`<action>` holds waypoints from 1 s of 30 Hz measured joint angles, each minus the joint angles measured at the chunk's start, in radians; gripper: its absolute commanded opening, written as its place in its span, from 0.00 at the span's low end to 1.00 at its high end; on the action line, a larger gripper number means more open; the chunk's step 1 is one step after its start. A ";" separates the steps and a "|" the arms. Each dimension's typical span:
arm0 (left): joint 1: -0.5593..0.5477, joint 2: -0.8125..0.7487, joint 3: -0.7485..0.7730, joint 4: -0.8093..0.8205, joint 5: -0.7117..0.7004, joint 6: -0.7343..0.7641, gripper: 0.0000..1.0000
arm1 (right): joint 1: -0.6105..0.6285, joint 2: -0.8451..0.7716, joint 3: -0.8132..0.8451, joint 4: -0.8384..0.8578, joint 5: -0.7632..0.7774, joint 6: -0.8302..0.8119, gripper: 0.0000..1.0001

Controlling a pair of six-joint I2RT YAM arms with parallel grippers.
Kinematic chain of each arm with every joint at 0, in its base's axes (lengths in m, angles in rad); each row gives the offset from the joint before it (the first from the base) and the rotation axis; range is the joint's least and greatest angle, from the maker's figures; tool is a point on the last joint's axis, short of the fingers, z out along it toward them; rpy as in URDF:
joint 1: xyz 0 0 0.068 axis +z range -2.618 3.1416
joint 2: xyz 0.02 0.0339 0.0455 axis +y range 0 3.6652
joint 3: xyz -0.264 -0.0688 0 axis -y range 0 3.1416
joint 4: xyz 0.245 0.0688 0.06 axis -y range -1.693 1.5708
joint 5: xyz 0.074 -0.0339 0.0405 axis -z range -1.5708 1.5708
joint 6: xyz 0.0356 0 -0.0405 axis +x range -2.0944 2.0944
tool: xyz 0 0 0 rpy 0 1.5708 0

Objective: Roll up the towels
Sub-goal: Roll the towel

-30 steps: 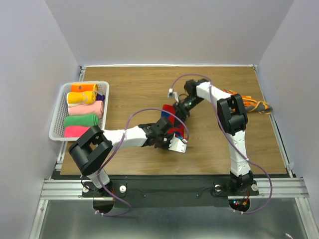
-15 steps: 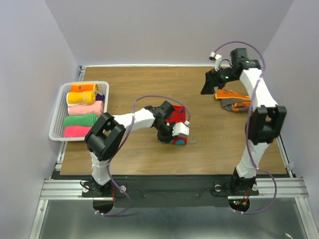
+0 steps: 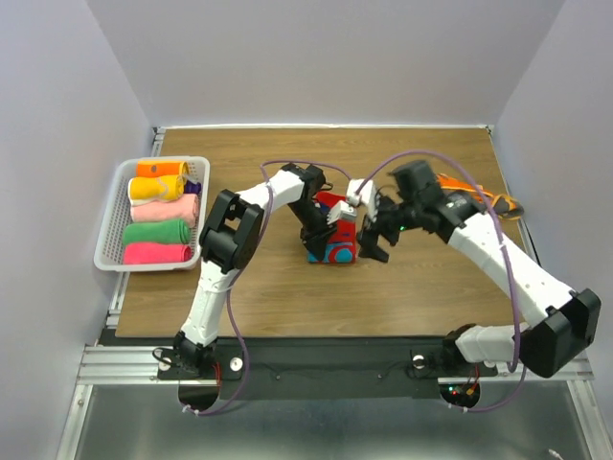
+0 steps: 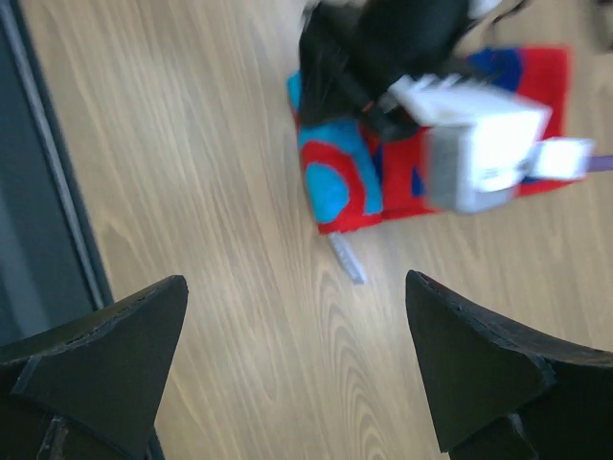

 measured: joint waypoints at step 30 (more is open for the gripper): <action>0.030 0.078 0.012 -0.157 0.171 -0.051 0.49 | 0.369 0.352 -0.325 0.544 0.414 -0.115 0.42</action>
